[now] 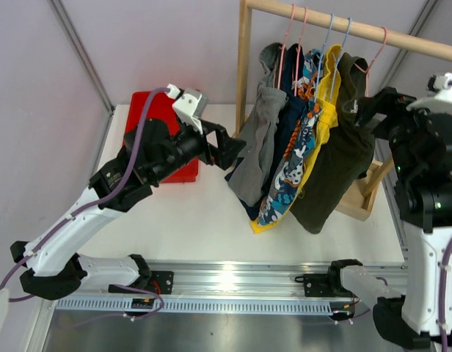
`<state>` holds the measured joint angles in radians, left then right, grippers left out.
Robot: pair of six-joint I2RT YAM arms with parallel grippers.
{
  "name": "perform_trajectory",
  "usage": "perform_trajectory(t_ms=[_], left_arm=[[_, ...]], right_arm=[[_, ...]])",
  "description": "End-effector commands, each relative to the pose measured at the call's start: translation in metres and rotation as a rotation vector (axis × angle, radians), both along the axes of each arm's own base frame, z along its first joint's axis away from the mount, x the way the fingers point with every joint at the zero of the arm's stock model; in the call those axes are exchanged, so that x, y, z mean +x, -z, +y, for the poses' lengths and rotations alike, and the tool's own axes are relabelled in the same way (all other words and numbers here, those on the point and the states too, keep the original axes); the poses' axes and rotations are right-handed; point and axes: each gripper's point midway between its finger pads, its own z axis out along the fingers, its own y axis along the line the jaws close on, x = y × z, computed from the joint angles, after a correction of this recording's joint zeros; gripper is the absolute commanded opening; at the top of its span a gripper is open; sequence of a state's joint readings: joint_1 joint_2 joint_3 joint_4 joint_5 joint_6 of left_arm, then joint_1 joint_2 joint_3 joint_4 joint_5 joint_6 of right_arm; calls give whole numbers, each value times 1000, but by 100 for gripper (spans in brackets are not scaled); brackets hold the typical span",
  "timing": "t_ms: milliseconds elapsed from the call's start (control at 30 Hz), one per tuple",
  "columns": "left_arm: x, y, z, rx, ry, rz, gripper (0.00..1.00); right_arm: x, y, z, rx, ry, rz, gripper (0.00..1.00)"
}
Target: Remove the shorts from the hanger
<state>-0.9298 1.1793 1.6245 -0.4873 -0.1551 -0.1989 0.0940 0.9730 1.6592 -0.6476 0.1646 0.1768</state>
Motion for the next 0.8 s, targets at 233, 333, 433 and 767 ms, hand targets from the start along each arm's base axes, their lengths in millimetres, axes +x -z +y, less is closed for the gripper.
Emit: perform_trajectory(t_ms=[233, 333, 433, 767], left_arm=[[-23, 44, 48, 1, -83, 37, 99], [-27, 53, 60, 3, -103, 39, 99], [-31, 60, 67, 12, -112, 42, 99], [-35, 82, 64, 24, -90, 76, 99]], right_arm=[[72, 1, 10, -46, -25, 94, 87], [84, 7, 9, -45, -14, 102, 83], [92, 13, 3, -50, 21, 116, 79], [112, 42, 4, -35, 14, 187, 42]])
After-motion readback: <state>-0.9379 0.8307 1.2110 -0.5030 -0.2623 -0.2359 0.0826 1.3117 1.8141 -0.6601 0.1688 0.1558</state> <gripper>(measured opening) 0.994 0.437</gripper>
